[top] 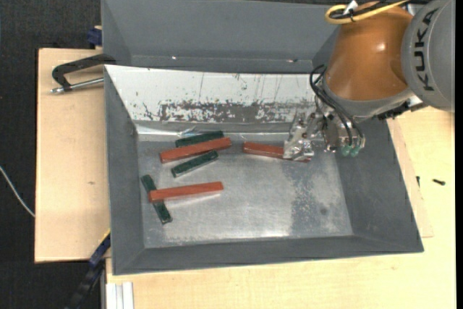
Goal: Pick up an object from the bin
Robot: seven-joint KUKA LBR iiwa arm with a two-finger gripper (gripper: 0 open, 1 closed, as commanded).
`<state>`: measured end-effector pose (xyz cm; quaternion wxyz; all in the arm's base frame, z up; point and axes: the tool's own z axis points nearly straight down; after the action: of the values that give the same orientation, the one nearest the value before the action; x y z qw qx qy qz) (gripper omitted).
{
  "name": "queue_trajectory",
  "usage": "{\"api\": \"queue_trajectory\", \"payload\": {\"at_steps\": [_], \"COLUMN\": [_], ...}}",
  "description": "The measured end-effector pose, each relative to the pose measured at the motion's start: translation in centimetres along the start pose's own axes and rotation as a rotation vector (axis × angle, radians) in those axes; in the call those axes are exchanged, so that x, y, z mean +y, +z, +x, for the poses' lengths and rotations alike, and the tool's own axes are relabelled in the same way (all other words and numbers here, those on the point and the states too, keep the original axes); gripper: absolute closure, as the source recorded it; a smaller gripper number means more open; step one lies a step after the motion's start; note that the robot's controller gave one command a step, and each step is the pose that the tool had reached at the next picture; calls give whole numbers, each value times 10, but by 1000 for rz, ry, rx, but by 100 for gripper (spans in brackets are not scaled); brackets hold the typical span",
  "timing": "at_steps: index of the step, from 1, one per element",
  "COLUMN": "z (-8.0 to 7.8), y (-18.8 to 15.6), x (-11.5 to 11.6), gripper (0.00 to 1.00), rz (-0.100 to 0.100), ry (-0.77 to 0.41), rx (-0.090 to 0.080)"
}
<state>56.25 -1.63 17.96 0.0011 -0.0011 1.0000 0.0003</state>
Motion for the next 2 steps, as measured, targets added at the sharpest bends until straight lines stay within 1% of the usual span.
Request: {"api": "queue_trajectory", "payload": {"at_steps": [1,2], "z": [-8,-6], "y": [-49,-89], "x": [2,-2], "gripper": [100,100], "rz": [0,-1], "ry": [-7,-118], "rx": [-5,3]}}
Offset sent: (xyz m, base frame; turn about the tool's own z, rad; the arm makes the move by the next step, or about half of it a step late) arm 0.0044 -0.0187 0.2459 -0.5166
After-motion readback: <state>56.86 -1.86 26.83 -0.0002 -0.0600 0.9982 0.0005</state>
